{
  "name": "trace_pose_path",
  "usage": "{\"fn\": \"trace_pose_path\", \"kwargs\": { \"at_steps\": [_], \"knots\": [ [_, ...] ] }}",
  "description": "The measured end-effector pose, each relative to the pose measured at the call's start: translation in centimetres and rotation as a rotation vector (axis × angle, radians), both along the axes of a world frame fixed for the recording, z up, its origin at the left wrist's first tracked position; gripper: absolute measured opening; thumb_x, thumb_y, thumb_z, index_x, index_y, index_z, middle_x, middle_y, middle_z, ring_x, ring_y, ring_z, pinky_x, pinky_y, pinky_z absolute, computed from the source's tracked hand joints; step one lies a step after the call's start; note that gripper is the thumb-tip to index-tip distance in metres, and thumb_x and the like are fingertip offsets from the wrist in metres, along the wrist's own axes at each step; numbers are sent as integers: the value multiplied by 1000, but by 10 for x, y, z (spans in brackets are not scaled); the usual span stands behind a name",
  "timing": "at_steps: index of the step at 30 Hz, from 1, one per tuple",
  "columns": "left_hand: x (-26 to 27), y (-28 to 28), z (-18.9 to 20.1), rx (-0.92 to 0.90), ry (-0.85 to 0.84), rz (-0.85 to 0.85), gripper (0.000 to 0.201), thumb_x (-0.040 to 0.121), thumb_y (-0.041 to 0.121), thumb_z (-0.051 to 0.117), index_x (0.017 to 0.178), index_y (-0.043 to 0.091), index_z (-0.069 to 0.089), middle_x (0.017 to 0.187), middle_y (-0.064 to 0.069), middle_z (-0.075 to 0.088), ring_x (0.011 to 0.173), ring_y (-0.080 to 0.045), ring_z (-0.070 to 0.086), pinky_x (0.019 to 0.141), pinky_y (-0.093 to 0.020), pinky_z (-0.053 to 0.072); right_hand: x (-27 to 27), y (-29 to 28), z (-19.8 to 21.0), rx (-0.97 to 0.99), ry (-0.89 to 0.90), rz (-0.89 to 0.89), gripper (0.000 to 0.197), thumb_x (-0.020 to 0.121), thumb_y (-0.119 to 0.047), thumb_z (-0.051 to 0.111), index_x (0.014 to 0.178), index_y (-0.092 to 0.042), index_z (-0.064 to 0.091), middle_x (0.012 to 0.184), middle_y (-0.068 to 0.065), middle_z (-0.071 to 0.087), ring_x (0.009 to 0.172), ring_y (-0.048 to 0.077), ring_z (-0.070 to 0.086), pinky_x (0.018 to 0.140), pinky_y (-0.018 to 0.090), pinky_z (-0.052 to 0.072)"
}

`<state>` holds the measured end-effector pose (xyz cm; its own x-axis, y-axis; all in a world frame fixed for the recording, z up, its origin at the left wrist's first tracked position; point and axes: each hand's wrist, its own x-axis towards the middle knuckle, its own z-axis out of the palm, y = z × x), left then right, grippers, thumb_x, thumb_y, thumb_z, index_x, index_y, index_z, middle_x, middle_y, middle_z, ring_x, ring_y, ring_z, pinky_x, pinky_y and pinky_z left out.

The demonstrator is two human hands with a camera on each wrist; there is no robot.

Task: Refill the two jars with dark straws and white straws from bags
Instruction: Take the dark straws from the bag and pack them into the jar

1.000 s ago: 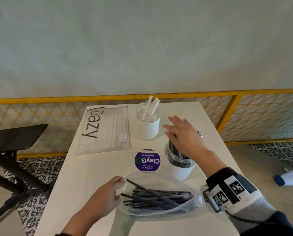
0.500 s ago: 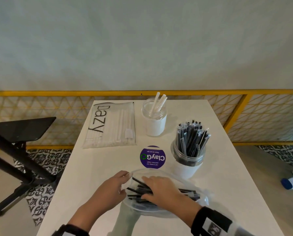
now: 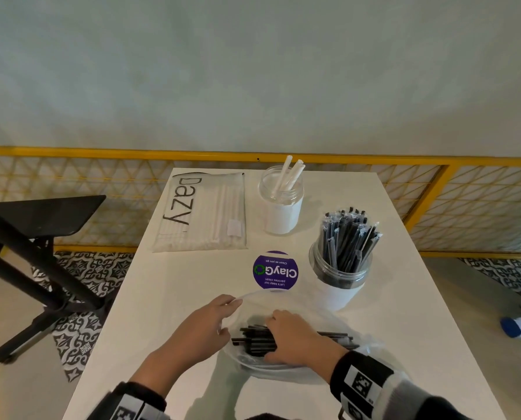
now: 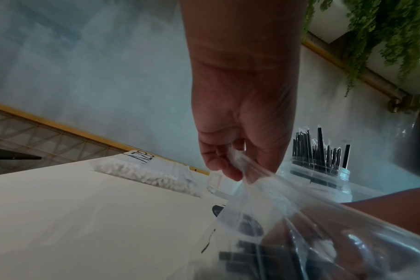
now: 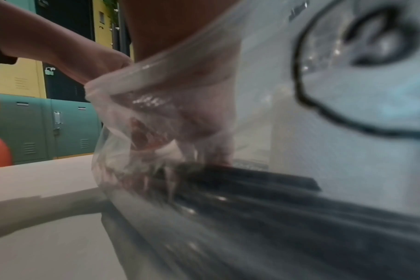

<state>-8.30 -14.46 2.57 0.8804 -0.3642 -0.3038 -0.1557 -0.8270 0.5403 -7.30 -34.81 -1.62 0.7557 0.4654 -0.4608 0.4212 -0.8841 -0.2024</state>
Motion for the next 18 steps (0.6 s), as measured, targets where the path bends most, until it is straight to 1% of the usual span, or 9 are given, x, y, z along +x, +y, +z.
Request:
{"fn": "trace_pose_path", "kwargs": {
  "at_steps": [3,5,7,9,11,13,15,18],
  "knots": [
    [0,-1,1,-5,-11,-2,59,86,9,51,141,27,40,138,15,42,75,-9,51,82,-24,46,5,2,0,45,17,-23,47,79,-30,69,119,-10,53,117,14,55,105,32,53,89,38,42],
    [1,0,2,-4,-20,-3,60,86,8,51,142,27,39,139,15,41,74,-9,51,82,-25,46,8,2,1,43,0,-12,41,81,-26,66,116,-9,56,115,15,57,104,33,54,87,38,42],
    [3,1,2,0,-25,3,60,86,9,51,142,27,39,139,15,40,73,-7,50,82,-24,46,10,2,2,40,-28,-6,35,84,-24,63,116,-9,58,116,15,59,105,34,55,88,40,42],
    [4,2,2,-4,-29,9,60,86,9,51,142,27,38,139,15,40,69,-3,48,83,-24,46,10,1,1,38,-47,-7,32,85,-21,61,114,-9,60,117,15,61,106,34,56,89,40,43],
    [4,1,1,-9,-30,6,60,86,9,52,141,27,39,139,15,40,64,3,46,83,-24,46,8,1,0,44,-43,-18,32,82,-19,62,113,-9,60,116,14,61,105,34,56,88,39,44],
    [5,1,0,-12,-30,6,59,86,10,52,141,27,39,138,16,40,63,5,45,82,-24,47,7,1,-1,54,-35,-28,37,82,-18,63,117,-10,56,118,14,60,106,33,56,89,39,44],
    [5,1,0,-13,-30,5,59,86,10,52,141,28,39,138,17,40,65,3,47,82,-24,47,6,0,-2,27,-47,0,41,84,-19,61,123,-9,52,120,14,57,107,33,54,91,41,42],
    [5,1,1,-9,-29,-2,59,86,10,52,141,27,39,138,16,41,71,-5,51,82,-25,48,5,0,-4,-46,-80,50,42,85,-16,60,125,-7,51,121,16,54,107,35,53,90,42,41]
  ]
}}
